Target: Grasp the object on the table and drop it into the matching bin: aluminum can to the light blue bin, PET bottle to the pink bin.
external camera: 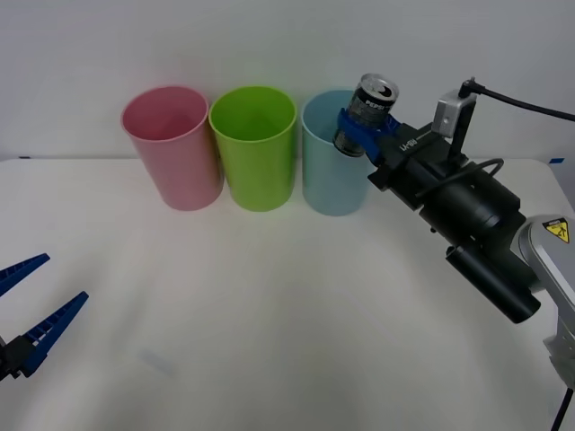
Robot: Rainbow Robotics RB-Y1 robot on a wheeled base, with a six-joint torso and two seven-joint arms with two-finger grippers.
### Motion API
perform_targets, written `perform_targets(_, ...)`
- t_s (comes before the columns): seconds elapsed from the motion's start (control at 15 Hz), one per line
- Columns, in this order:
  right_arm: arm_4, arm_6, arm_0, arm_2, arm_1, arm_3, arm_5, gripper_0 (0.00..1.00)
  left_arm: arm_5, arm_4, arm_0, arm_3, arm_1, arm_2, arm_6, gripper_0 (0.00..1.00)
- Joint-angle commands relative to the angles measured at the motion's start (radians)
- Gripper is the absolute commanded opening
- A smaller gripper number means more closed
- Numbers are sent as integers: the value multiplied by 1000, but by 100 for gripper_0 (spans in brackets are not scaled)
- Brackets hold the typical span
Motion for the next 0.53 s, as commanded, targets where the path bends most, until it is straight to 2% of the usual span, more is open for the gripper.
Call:
perform_targets(0.07,0,-3,-102,-3,2,113,22,0,0,0,0,0,0,0,0,100)
perform_targets(0.27,29,-3,-205,-12,22,246,56,0,0,0,0,0,0,0,0,100)
perform_targets(0.4,91,-3,-267,-48,59,340,58,0,0,0,0,0,0,0,0,100)
perform_targets(0.53,98,2,-323,-60,79,424,61,0,0,0,0,0,0,0,0,100)
